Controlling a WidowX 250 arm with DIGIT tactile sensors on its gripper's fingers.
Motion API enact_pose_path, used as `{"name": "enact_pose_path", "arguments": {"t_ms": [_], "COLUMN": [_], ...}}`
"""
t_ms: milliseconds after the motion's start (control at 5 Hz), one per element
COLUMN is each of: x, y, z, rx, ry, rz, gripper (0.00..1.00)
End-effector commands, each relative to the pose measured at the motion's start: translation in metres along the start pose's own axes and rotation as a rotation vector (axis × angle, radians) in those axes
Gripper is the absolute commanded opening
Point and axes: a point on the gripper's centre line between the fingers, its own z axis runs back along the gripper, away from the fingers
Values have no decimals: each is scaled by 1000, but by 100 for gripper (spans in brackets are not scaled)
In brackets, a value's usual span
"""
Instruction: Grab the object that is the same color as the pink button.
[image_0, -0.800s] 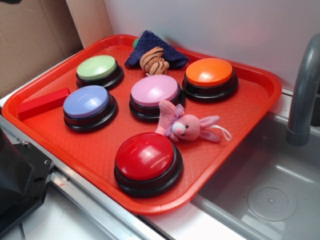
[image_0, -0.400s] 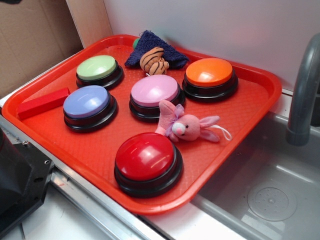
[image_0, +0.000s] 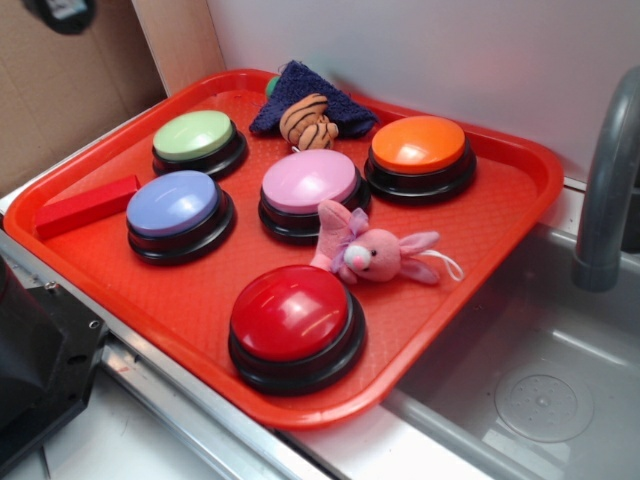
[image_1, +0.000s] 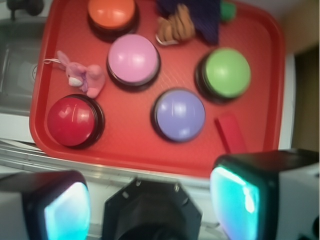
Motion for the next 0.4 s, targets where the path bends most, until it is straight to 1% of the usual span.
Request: {"name": "enact_pose_path", "arguments": {"t_ms": [0, 200], "x": [68, 85], "y": [-32, -46], "z": [-24, -41], "rx": [5, 4], "ry": [-28, 1], "rz": [-273, -363], "gripper": [100, 100]}}
